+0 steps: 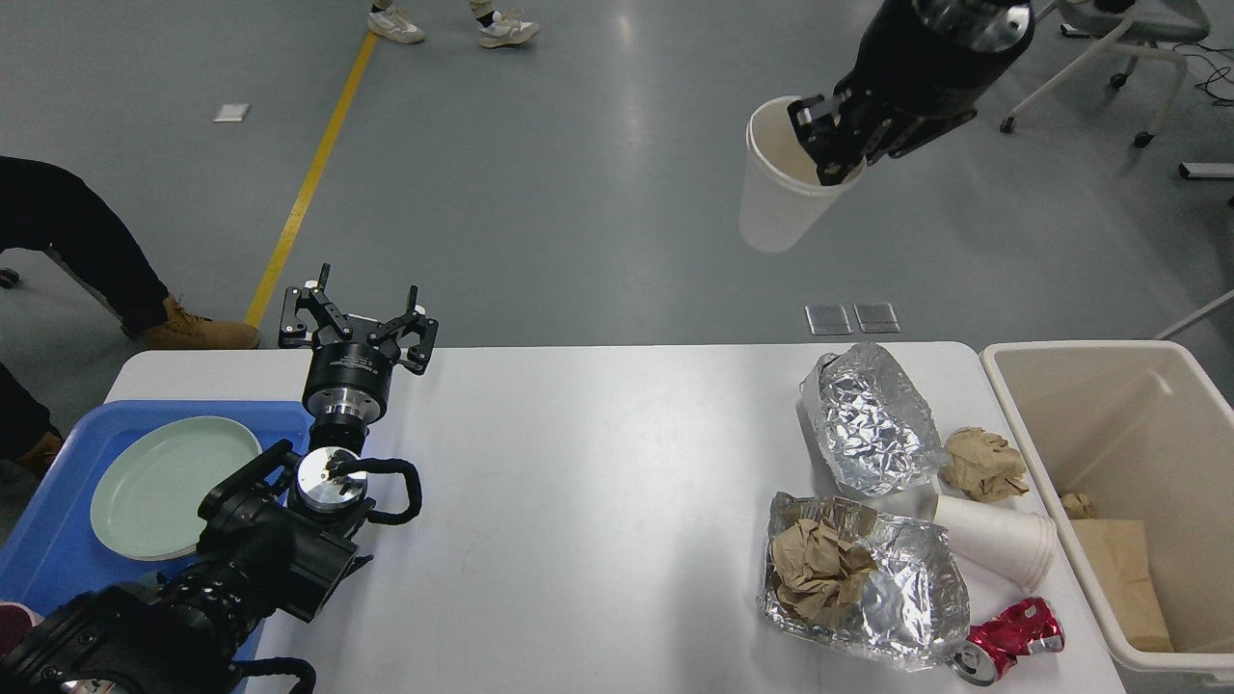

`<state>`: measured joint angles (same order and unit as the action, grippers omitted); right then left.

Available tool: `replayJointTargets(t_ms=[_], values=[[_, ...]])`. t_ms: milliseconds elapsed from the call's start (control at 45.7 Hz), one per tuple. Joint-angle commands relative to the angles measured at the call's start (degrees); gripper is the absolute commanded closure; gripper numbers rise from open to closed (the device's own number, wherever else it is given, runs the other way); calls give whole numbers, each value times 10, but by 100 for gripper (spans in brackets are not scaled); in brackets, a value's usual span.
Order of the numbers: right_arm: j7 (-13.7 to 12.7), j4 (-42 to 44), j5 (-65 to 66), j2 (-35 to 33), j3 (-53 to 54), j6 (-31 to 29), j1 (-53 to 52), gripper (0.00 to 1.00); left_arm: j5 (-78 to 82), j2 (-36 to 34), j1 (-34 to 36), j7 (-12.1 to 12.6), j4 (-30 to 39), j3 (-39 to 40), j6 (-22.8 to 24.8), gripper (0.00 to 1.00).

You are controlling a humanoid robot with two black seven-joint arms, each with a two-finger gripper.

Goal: Tidy desktop
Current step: 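Lift the paper cup and carry it over the white bin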

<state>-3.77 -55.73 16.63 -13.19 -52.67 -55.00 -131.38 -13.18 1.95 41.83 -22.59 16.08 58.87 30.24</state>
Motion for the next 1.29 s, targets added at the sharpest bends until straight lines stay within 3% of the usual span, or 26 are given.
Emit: replayJointTargets(t_ms=[0,307,438,591,832,1270], values=[[-1,0,1,-3,-8,0,-28,100,0,0,0,0,0,-1,0,3],[-3,10,12,-27,-42,0,-38,100,0,0,0,0,0,0,0,3],[-3,54,19,-56,-141,0,-17,100,0,1,0,0,0,0,0,3],[-4,116,52,-111,-211,0,88,100,0,1,0,0,0,0,0,3],[-4,219,88,-155,-214,6,320,100,0,1,0,0,0,-1,0,3],[-3,251,90,-155,-209,371,666,100,0,1,0,0,0,-1,0,3]])
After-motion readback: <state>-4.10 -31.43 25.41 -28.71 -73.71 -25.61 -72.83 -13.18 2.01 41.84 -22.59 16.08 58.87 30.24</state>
